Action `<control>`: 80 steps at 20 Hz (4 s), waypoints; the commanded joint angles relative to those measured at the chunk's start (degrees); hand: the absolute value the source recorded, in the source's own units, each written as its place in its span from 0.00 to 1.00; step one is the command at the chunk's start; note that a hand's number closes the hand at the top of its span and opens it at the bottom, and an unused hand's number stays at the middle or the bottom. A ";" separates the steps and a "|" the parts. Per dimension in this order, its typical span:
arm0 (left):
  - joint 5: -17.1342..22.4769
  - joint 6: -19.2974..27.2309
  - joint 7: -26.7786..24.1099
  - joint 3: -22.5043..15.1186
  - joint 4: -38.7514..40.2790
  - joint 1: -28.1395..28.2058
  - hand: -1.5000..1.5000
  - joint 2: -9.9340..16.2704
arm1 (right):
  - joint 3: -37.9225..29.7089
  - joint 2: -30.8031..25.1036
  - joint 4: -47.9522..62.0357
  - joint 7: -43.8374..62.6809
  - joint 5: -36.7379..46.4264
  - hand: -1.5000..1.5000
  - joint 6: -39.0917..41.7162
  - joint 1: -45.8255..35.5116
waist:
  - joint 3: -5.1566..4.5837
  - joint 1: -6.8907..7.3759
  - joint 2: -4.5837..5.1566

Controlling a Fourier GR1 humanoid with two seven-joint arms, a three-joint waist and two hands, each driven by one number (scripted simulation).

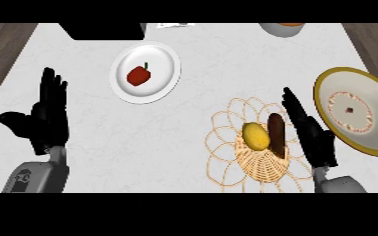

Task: Pick the lemon from the placemat and place it in the bowl

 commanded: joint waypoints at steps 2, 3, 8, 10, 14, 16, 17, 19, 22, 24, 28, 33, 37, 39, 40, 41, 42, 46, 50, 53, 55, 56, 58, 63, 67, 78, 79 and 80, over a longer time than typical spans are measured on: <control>-1.98 -6.69 0.67 -5.70 -0.33 -0.73 0.50 1.18 | -1.64 0.35 -6.43 0.83 -0.23 1.00 -1.78 0.58 | 0.06 -0.80 -1.16; -1.82 -10.80 1.21 -7.77 -0.85 -1.27 0.50 2.85 | -3.05 0.83 -4.60 -2.20 -1.28 1.00 -1.27 -0.32 | 0.11 -0.93 -1.10; -2.56 -20.26 2.70 -18.82 -3.95 -2.28 0.50 1.56 | -1.51 -5.74 -1.36 1.10 16.51 1.00 -13.26 -2.46 | -0.16 -1.61 -0.91; -0.32 -23.98 2.99 -18.09 -3.56 -1.73 0.50 2.11 | -1.96 3.15 -2.89 -1.54 7.74 0.00 -11.39 -0.22 | 0.10 -0.30 -0.97; -2.27 -24.82 3.07 -19.42 -7.93 1.96 0.50 2.51 | 1.51 2.88 0.38 -3.43 15.99 0.00 -12.77 -3.50 | 0.08 0.49 -1.07; -0.92 -25.92 2.15 -17.91 -3.90 -0.60 0.50 1.94 | 3.40 -1.38 0.85 -2.39 20.48 0.00 -11.43 -3.77 | 0.04 0.20 -0.98; -0.90 -25.59 4.23 -17.53 -4.67 -3.24 0.50 1.98 | 3.76 -4.80 -1.31 4.94 21.71 0.00 -8.74 -8.07 | -0.02 0.23 -1.06; -3.42 -22.75 4.08 -20.64 -5.15 -1.65 0.50 -1.34 | 6.37 -6.74 -1.23 8.36 25.39 0.00 -6.90 -7.86 | -0.02 0.13 -1.12; -2.52 -23.82 3.92 -19.35 -5.81 -1.57 0.50 -0.08 | 9.60 -9.56 -0.21 20.53 30.29 0.00 -1.31 -14.53 | -0.15 1.31 -1.08; -2.97 -23.97 3.80 -19.47 -5.70 -0.86 0.50 0.55 | 11.05 -15.05 -1.94 25.58 29.97 0.00 7.54 -15.17 | -0.26 1.02 -1.28; -2.92 -23.55 6.39 -18.96 -6.62 -3.53 0.50 0.40 | 14.02 -18.24 -5.23 35.26 22.33 0.00 26.41 -18.50 | -0.30 0.51 -1.50; -1.85 -25.42 5.72 -17.98 -5.88 -1.99 0.50 0.92 | 13.98 -11.80 -7.97 54.08 13.71 0.00 37.37 -25.64 | -0.09 0.54 -1.20; -0.37 -28.02 5.76 -15.93 -6.80 -2.16 0.50 1.56 | 14.10 -6.35 -4.22 59.36 11.49 0.00 39.53 -27.00 | 0.04 0.64 -0.97; -3.61 -24.91 5.62 -17.55 -9.03 0.85 0.50 0.32 | 11.81 -6.90 -6.47 66.45 8.20 0.00 43.06 -30.08 | 0.03 0.52 -1.13; -5.01 -24.52 5.45 -18.30 -7.18 -0.91 0.50 -1.16 | 12.38 -5.52 -7.71 67.89 8.43 0.00 42.05 -29.28 | 0.04 0.19 -1.11; -2.46 -25.92 7.78 -16.12 -10.13 -0.42 0.50 0.87 | 13.99 -4.09 -6.67 68.85 9.87 0.00 40.73 -29.75 | 0.05 0.50 -1.14; -4.38 -25.71 5.85 -16.60 -6.84 -1.37 0.50 -0.59 | 12.77 -5.01 -7.86 67.53 9.11 0.00 41.56 -27.88 | 0.06 0.10 -1.09; -4.29 -26.90 5.71 -15.98 -7.42 0.16 0.50 -1.12 | 13.95 -4.88 -11.70 68.28 11.88 0.00 40.72 -24.85 | 0.06 -0.08 -1.13; -5.07 -28.13 6.16 -15.32 -9.81 1.17 0.50 -0.59 | 15.58 -2.56 -7.55 63.44 19.26 0.00 37.99 -25.59 | 0.08 0.32 -1.03; -5.66 -28.29 8.79 -14.87 -11.42 0.67 0.50 -1.15 | 13.59 -1.86 -11.39 65.59 20.23 0.00 38.94 -25.56 | 0.08 0.24 -1.09; -7.29 -26.81 9.21 -17.12 -13.24 3.36 0.50 -3.09 | 13.59 -4.87 -16.16 63.56 21.73 0.00 39.82 -21.07 | 0.08 0.04 -1.16; -6.81 -28.11 8.17 -15.12 -10.13 1.28 0.50 -2.66 | 17.09 -0.49 -11.11 60.44 27.74 0.00 35.17 -20.97 | 0.09 0.21 -1.03; -7.23 -29.50 3.21 -13.50 -3.00 -0.83 0.50 -3.85 | 15.22 -1.53 -11.48 57.12 29.65 0.00 34.53 -18.89 | 0.08 -0.02 -0.96; -6.82 -29.94 7.99 -12.69 -8.45 -0.11 0.50 -3.96 | 17.59 0.30 -10.96 57.69 38.22 0.00 33.77 -17.72 | 0.09 0.13 -1.03; -8.13 -31.31 5.71 -12.61 -6.33 0.20 0.50 -5.19 | 14.77 -0.93 -8.17 52.01 41.42 0.00 32.49 -14.31 | 0.09 0.05 -0.99; -12.43 -30.86 9.66 -11.79 -10.50 0.66 0.50 -8.56 | 8.76 2.29 -1.16 44.33 46.26 0.00 35.38 -12.62 | 0.10 0.22 -1.02; -10.68 -33.67 9.50 -8.21 -7.24 -1.69 0.50 -6.84 | 8.52 5.46 1.45 45.41 48.65 0.00 34.19 -14.84 | 0.09 0.23 -0.99; -11.20 -34.61 4.91 -8.10 -6.84 1.17 0.50 -6.59 | 8.18 3.19 -2.40 43.08 48.51 0.00 34.33 -10.90 | 0.09 0.14 -1.02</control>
